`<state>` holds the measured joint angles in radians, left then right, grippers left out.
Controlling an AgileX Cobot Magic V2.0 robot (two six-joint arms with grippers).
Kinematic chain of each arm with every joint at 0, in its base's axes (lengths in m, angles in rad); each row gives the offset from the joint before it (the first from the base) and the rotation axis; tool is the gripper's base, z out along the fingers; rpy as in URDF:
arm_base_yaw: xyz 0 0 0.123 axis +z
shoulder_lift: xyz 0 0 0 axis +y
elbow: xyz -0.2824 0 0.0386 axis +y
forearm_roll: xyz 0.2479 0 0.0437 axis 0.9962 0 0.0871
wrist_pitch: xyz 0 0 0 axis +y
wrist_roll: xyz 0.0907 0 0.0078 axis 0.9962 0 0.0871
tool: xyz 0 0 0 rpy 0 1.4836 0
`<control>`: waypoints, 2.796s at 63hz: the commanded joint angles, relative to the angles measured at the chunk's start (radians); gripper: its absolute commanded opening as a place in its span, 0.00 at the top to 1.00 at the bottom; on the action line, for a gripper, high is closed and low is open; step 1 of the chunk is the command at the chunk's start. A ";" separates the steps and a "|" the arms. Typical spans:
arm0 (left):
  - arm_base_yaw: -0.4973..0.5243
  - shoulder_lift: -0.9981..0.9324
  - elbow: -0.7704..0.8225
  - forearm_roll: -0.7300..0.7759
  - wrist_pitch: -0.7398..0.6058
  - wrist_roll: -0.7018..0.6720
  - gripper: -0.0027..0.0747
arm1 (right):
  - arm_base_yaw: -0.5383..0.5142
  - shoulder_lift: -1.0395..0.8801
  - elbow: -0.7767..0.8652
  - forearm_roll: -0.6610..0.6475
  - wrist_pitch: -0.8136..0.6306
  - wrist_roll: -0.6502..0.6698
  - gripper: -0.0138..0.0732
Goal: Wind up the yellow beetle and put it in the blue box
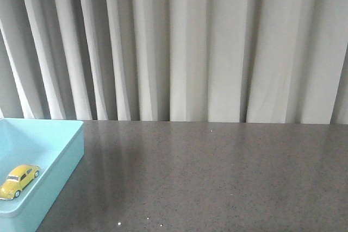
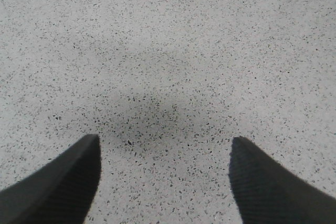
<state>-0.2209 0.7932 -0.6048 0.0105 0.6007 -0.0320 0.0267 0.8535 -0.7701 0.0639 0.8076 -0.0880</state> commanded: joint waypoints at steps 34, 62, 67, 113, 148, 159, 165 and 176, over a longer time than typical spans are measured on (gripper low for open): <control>0.000 -0.005 -0.025 -0.011 -0.126 -0.011 0.98 | 0.002 -0.009 -0.024 -0.002 -0.050 0.000 0.85; 0.000 -0.005 -0.025 -0.017 -0.138 -0.011 0.97 | 0.002 -0.009 -0.024 -0.004 -0.051 0.000 0.85; 0.000 -0.005 -0.025 -0.017 -0.138 -0.011 0.97 | 0.002 -0.009 -0.024 -0.004 -0.051 0.000 0.85; 0.123 -0.741 0.590 -0.046 -0.582 -0.011 0.97 | 0.002 -0.009 -0.024 -0.004 -0.050 0.000 0.85; 0.128 -0.819 0.620 -0.042 -0.552 -0.007 0.97 | 0.002 -0.009 -0.024 -0.004 -0.042 0.000 0.85; 0.128 -0.819 0.620 -0.042 -0.552 -0.007 0.97 | 0.002 -0.009 -0.024 -0.004 -0.042 0.000 0.85; 0.128 -0.819 0.620 -0.042 -0.552 -0.007 0.97 | 0.002 -0.009 -0.024 -0.004 -0.042 0.000 0.85; 0.128 -0.819 0.620 -0.042 -0.552 -0.007 0.97 | 0.002 -0.009 -0.024 -0.004 -0.041 0.000 0.85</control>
<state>-0.0934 -0.0096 0.0240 -0.0214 0.1192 -0.0342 0.0267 0.8535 -0.7701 0.0630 0.8158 -0.0880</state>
